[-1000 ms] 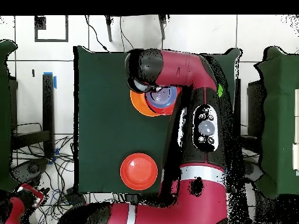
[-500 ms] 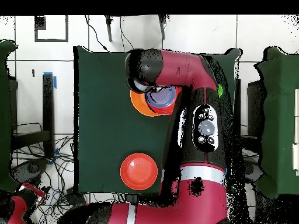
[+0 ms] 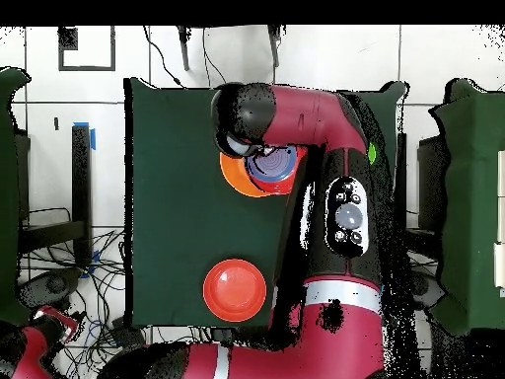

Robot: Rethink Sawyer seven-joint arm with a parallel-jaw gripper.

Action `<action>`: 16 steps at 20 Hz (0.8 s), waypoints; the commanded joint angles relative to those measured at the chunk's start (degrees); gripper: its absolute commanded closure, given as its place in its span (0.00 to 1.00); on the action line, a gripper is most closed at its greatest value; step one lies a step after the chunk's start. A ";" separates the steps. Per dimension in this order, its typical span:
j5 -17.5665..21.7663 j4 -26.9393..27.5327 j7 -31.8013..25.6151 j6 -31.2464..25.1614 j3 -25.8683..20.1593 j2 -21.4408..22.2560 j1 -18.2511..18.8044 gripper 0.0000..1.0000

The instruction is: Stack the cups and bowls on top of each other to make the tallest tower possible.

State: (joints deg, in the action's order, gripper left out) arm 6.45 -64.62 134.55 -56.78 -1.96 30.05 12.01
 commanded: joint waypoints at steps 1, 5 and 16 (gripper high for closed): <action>1.72 -2.15 -11.31 -3.20 -5.84 1.03 1.50 0.00; 0.67 -1.19 -11.37 -6.32 -6.43 2.21 1.55 0.00; 0.34 0.65 -11.00 -10.22 -8.01 3.07 1.91 0.00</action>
State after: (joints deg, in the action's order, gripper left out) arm 6.24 -64.26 134.55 -59.63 -3.98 33.18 12.68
